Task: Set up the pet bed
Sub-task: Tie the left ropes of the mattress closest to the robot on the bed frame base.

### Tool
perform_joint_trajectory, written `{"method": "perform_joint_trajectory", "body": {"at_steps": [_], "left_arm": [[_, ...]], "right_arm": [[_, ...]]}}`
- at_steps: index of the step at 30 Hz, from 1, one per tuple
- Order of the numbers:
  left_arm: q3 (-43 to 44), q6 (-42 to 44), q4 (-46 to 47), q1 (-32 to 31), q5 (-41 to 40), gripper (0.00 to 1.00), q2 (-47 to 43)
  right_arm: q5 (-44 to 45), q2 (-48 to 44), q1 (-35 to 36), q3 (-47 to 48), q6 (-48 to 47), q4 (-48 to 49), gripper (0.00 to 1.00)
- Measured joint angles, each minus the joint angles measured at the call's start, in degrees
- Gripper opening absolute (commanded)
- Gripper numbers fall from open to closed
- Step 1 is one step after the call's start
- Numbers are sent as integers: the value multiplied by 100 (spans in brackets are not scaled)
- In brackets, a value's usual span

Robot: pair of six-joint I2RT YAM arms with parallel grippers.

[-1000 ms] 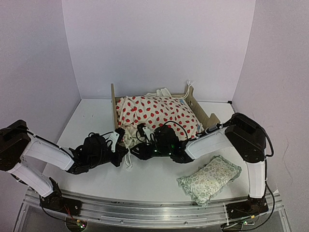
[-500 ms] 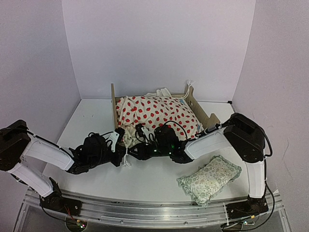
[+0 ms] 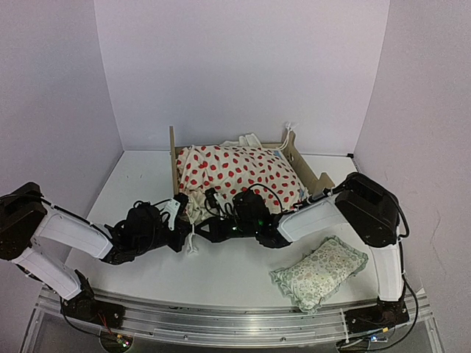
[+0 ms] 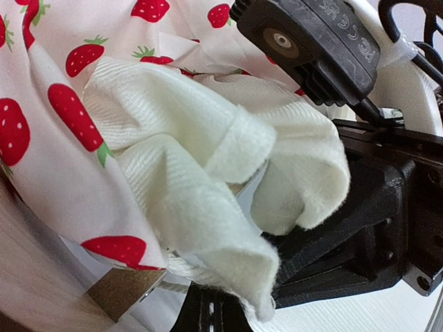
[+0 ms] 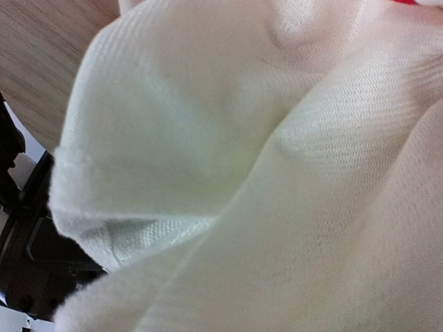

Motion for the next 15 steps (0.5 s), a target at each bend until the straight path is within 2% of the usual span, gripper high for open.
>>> {"method": "perform_joint_trajectory", "body": {"at_steps": [6, 8, 13, 15], "left_arm": [[-3, 2, 5, 9, -13, 5, -1], [-10, -3, 8, 14, -13, 12, -2], [-42, -44, -9, 54, -111, 38, -18], [-64, -70, -23, 74, -206, 41, -75]], "right_arm": [[2, 61, -10, 2, 29, 70, 0], [-6, 69, -10, 2, 37, 94, 0], [-32, 78, -12, -3, 53, 97, 0], [-5, 83, -12, -13, 51, 138, 0]]}}
